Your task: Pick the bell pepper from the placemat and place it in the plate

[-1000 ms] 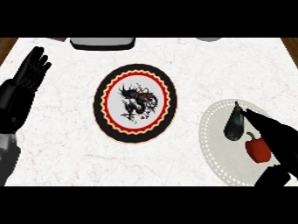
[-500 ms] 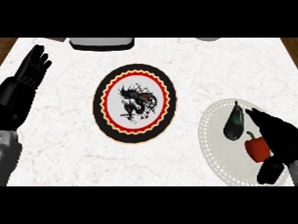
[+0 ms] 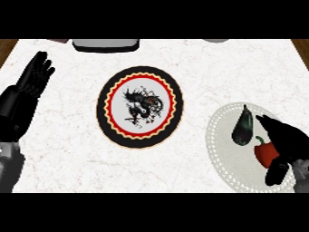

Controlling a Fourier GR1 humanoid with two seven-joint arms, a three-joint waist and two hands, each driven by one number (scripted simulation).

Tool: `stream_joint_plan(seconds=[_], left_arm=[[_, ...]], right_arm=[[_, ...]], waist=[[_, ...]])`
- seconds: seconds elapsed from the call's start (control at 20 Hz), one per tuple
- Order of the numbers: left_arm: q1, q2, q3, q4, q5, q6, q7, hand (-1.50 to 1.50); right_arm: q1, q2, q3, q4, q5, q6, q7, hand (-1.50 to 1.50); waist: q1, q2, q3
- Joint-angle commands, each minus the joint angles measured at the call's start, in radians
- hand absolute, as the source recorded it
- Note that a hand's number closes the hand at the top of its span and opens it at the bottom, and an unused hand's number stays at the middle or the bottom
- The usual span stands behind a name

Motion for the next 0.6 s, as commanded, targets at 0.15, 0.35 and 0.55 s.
stream_joint_plan(seconds=[0.15, 0.35, 0.55], left_arm=[[-0.015, -0.008, 0.062, 0.105, 0.001, -0.063, -0.082, 0.00], [-0.033, -0.053, 0.031, 0.051, -0.047, -0.031, -0.008, 0.00], [0.030, -0.064, 0.037, 0.016, -0.056, -0.037, -0.037, 0.00]], right_arm=[[0.072, 0.008, -0.049, 0.080, 0.049, -0.019, -0.151, -1.50], [-0.013, 0.099, -0.041, 0.182, 0.136, 0.024, -0.097, -1.50], [-0.005, 0.088, -0.049, 0.355, 0.225, -0.108, -0.221, -1.50]], waist=[[-0.006, 0.000, 0.000], [0.000, 0.000, 0.000], [0.003, 0.001, 0.000]])
